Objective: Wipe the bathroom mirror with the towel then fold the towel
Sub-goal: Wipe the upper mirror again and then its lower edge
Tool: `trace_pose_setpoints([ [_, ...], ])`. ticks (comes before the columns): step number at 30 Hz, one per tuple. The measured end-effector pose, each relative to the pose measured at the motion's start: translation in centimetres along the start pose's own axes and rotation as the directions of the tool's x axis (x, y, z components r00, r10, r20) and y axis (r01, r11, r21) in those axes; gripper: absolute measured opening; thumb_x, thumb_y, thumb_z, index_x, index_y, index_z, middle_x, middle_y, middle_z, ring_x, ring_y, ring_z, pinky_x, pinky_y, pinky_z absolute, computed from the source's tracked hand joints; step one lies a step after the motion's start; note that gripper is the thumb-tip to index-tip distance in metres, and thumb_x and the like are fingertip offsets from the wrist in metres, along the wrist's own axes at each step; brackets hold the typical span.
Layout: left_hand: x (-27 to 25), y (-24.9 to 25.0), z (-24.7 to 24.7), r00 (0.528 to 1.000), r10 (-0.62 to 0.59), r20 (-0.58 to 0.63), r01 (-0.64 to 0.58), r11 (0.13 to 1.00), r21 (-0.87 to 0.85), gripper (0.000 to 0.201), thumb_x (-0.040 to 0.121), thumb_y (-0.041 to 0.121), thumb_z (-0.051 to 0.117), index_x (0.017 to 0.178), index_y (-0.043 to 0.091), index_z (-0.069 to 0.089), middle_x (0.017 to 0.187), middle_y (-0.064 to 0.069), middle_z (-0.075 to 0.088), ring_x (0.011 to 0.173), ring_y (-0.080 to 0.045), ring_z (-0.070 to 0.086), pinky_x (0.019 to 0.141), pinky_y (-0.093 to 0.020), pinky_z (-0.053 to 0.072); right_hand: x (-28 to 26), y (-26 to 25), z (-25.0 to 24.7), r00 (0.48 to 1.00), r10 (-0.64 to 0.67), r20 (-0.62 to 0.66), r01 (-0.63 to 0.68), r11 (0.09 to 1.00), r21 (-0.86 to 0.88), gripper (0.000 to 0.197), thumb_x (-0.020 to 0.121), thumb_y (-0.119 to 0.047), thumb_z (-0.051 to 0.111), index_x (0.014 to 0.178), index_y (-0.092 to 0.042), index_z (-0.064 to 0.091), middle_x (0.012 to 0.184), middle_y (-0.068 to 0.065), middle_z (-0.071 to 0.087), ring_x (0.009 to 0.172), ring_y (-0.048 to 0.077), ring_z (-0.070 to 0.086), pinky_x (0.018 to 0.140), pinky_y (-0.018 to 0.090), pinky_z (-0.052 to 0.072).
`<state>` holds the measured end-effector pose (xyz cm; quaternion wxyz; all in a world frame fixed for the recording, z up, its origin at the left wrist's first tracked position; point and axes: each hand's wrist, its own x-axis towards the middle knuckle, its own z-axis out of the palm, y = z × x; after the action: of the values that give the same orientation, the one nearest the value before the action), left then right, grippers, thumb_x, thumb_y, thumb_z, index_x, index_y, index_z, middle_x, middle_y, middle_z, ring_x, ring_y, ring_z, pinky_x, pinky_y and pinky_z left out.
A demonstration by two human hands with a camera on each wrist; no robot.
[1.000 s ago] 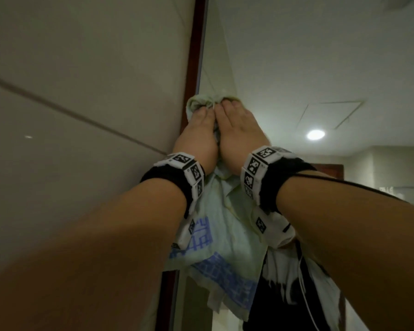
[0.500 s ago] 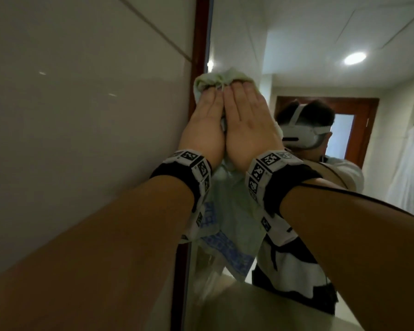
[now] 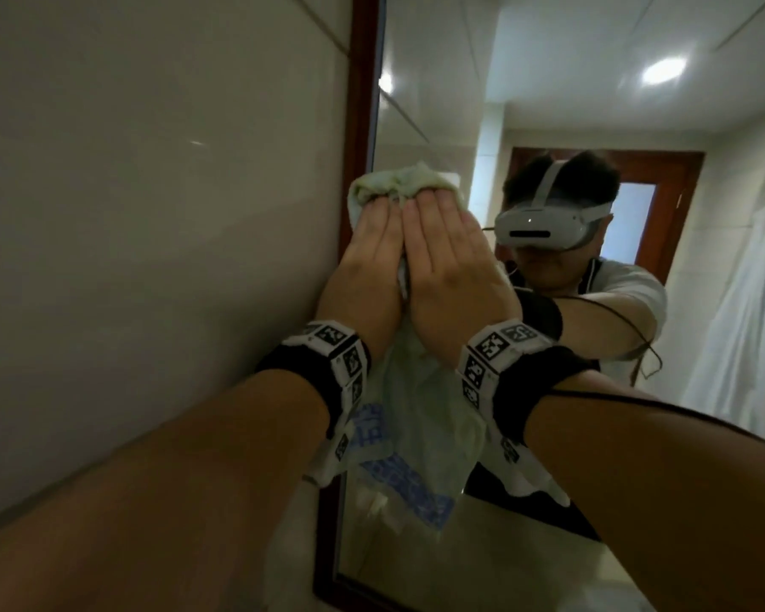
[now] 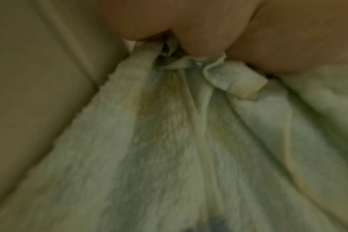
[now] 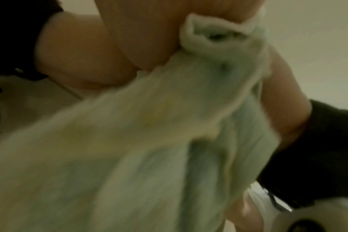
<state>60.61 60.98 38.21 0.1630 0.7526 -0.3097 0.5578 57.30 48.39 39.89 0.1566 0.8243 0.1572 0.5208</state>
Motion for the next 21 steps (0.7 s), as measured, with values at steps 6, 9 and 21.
trace_pose_setpoints([
  [6,4.1,-1.5,-0.2,0.999,-0.054,0.000,0.053,0.998,0.027,0.056,0.105,0.008,0.046,0.156,-0.006,0.025,0.164,-0.023,0.024,0.155,-0.032,0.018,0.128,-0.042,0.014,3.6,2.6,-2.5,1.000,-0.019,0.024,0.020,0.999,-0.049,0.058,0.106,-0.025,0.016,0.158,0.001,0.011,0.166,0.022,0.007,0.156,0.034,0.004,0.125,0.049,0.011],
  [9,10.8,-1.5,-2.7,0.988,-0.135,0.075,0.135,0.991,0.005,0.063,0.106,0.007,0.040,0.160,0.002,0.008,0.169,-0.016,0.008,0.157,-0.026,0.006,0.125,-0.026,-0.004,8.7,4.9,-5.1,0.997,0.054,0.064,-0.051,0.998,-0.040,0.066,0.098,-0.026,0.009,0.159,-0.008,-0.004,0.168,0.013,-0.008,0.156,0.028,-0.007,0.127,0.046,0.004],
  [21,26.5,-2.9,-8.1,0.977,-0.207,0.044,0.208,0.978,-0.028,0.058,0.109,0.012,0.032,0.161,0.006,0.006,0.170,-0.013,0.005,0.157,-0.022,0.009,0.120,-0.022,0.003,23.1,11.7,-9.5,0.995,0.093,-0.020,-0.095,0.992,-0.079,0.066,0.102,-0.026,0.026,0.160,-0.006,0.001,0.168,0.014,-0.002,0.155,0.031,-0.004,0.125,0.043,-0.002],
])
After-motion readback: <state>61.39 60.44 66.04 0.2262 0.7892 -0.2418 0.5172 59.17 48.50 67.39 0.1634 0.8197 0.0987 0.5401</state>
